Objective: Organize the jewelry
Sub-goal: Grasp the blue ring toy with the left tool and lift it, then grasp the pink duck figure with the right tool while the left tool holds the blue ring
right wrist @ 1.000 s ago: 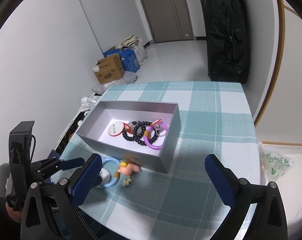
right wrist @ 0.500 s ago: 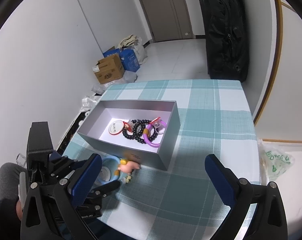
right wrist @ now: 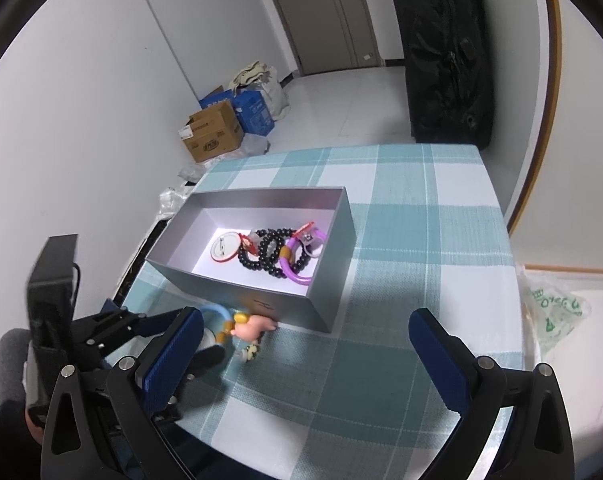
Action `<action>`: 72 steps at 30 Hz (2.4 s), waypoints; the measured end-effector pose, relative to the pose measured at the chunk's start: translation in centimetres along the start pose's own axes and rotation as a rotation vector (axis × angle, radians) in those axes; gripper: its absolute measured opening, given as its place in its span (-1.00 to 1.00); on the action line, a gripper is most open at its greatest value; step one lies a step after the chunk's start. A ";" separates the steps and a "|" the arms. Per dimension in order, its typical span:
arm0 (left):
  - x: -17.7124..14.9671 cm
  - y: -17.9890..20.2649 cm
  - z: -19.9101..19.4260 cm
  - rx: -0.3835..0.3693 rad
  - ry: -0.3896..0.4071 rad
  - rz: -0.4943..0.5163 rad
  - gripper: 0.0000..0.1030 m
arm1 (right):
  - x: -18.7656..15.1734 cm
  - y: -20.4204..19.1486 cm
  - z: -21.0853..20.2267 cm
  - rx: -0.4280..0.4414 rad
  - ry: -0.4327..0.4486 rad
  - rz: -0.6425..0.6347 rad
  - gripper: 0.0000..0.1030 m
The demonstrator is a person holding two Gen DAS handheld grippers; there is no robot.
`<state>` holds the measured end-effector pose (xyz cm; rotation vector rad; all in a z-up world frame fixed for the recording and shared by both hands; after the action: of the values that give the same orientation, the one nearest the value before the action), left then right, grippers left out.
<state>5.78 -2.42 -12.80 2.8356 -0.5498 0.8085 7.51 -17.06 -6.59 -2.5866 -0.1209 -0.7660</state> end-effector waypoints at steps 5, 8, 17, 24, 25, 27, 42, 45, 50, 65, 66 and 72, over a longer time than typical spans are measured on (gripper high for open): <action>0.4 -0.3 -1.1 -0.033 0.025 -0.033 0.06 | -0.3 0.4 0.6 0.025 -0.039 0.048 1.00; 0.5 -0.6 -1.9 -0.043 0.041 -0.055 0.05 | -0.8 0.5 1.4 0.039 -0.073 0.074 1.00; 2.6 -3.1 -5.9 -0.079 0.186 -0.158 0.05 | -2.3 -0.8 4.3 0.064 -0.173 0.098 0.99; 3.2 -6.2 -7.3 -0.072 0.254 -0.252 0.05 | -3.2 -3.3 6.2 0.070 -0.219 0.048 0.60; 3.1 -6.4 -7.4 -0.072 0.257 -0.259 0.05 | -3.3 -3.6 6.5 0.065 -0.222 0.038 0.57; 3.0 -6.9 -7.2 -0.076 0.255 -0.278 0.05 | -3.4 -4.1 6.9 0.048 -0.222 0.019 0.50; 2.6 -7.0 -7.5 -0.101 0.248 -0.284 0.05 | -3.5 -4.8 8.3 -0.020 -0.214 -0.017 -0.35; 2.6 -6.9 -7.6 -0.099 0.248 -0.282 0.05 | -3.5 -4.6 8.0 -0.012 -0.215 -0.016 -0.35; 2.6 -6.8 -7.5 -0.096 0.248 -0.282 0.05 | -3.4 -5.2 7.2 0.020 -0.201 -0.023 -0.35; 3.6 -5.6 -6.8 -0.089 0.250 -0.275 0.05 | -0.7 -6.5 2.8 0.150 -0.093 -0.003 -0.35; 3.7 -5.4 -6.8 -0.091 0.249 -0.274 0.05 | -0.5 -6.5 2.5 0.156 -0.085 -0.003 -0.35; 4.5 -4.7 -6.1 -0.097 0.242 -0.265 0.05 | 1.0 -6.7 0.7 0.202 -0.037 -0.001 -0.35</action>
<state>8.17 1.98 -5.39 2.5958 -0.1706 1.0200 7.34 -10.78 -4.04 -2.4098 -0.1999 -0.6702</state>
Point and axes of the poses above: each gripper's, at about its wrist camera, not at the fingertips, and z roughly the way its jaws point, y to its right, x to its top, the point moved 8 cm from there along z, roughly the way its jaws point, and after that the axes turned 10 degrees about z, right-handed, at the moved point
